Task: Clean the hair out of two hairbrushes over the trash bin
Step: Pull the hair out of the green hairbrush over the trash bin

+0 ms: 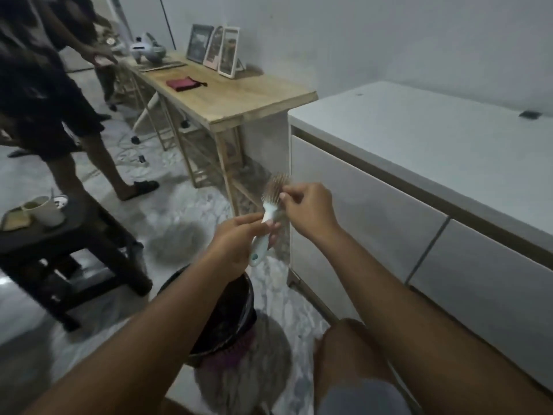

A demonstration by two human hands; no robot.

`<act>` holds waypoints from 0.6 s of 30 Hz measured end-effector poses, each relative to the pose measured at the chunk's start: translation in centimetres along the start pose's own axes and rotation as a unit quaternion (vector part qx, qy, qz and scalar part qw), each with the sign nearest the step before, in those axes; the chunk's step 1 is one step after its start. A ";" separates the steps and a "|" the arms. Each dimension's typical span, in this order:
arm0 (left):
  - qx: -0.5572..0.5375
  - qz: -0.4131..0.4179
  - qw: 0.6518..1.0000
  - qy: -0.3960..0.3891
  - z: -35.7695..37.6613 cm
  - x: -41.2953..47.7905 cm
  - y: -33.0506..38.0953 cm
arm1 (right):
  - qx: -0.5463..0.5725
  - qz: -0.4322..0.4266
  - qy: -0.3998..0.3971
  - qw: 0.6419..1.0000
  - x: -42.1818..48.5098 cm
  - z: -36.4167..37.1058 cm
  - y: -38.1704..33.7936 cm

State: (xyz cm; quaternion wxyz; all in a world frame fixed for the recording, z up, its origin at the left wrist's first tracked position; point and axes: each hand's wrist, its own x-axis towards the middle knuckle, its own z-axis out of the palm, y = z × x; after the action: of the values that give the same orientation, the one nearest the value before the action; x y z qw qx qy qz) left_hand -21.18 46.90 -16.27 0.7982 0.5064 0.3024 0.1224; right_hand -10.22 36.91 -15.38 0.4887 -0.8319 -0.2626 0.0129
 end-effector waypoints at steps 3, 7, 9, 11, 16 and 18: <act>-0.045 -0.043 0.998 0.014 -2.1 0.7 -1.8 | 0.033 -0.015 -0.028 0.999 -0.3 2.3 1.3; -0.042 -0.079 0.996 0.028 -5.4 0.2 -4.1 | 0.074 -0.010 -0.101 0.992 -1.5 5.7 2.4; -0.051 -0.088 0.994 0.047 -7.7 0.0 -5.4 | 0.084 0.002 -0.150 0.985 -2.4 8.3 2.9; -0.060 -0.090 0.991 0.075 -10.6 0.1 -6.9 | 0.090 0.019 -0.196 0.976 -3.4 11.6 3.9; -0.035 -0.098 0.983 0.148 -18.5 0.7 -10.6 | 0.126 0.058 -0.290 0.947 -5.8 20.5 6.2; -0.030 -0.099 0.981 0.166 -21.3 0.9 -12.4 | 0.119 0.055 -0.286 0.949 -6.4 23.7 7.0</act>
State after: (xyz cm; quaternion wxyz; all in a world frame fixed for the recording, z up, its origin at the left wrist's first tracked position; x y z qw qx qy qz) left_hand -34.74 57.31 -34.01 0.7601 0.4221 0.4755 0.1341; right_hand -19.39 50.44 -34.98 0.4872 -0.7423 -0.3412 0.3084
